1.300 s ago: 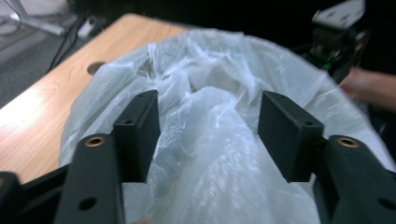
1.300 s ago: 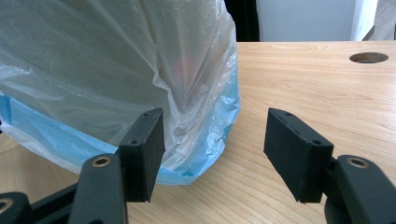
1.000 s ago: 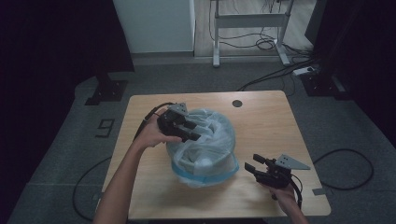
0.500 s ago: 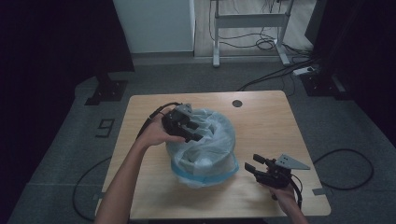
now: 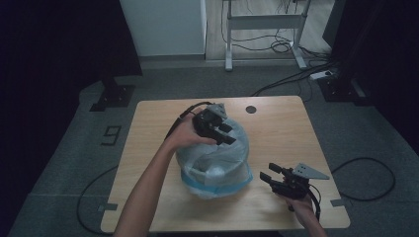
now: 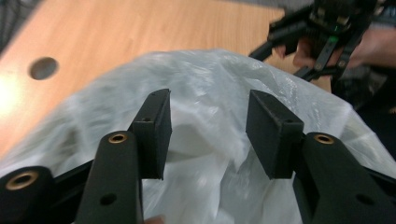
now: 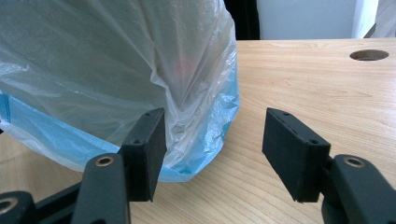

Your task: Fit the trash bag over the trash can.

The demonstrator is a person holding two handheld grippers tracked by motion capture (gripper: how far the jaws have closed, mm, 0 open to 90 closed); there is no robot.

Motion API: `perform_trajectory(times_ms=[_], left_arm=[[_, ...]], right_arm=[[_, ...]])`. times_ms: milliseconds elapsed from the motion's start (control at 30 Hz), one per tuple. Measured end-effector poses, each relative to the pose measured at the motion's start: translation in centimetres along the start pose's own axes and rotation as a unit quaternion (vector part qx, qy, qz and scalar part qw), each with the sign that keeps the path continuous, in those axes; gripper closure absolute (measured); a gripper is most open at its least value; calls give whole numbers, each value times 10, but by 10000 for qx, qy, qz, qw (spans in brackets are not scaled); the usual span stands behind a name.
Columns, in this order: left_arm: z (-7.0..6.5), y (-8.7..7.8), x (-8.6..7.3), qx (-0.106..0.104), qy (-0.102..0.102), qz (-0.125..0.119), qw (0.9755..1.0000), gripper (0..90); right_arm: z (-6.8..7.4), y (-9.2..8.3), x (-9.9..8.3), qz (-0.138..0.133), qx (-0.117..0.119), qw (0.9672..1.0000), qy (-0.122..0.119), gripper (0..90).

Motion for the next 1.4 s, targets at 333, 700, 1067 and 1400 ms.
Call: perform_trajectory(times_ms=[333,700,1067,1400], left_arm=[[-8,31,-2,-218,85,991,9948,475],[-14,-25,-19,769,-180,-30,9969,361],[-57,-87,-62,1781,-483,-998,9777,328],[-105,-119,-126,2285,-935,-1678,9544,315]], right_arm=[[3,2,-1,67,9,10000,-58,375],[3,2,-2,54,-50,10000,-58,361],[3,4,-3,71,-99,9999,-84,355],[4,6,-5,115,-109,9998,-123,354]])
Point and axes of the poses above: each handheld gripper's, and its own axes: y roughly forward along the jaws, x roughly out of its top, z roughly to its left, the point moved 3 cm from there along y, roughly forward along the jaws, and after that the axes turned 14 degrees about y, right-handed, at the moved point
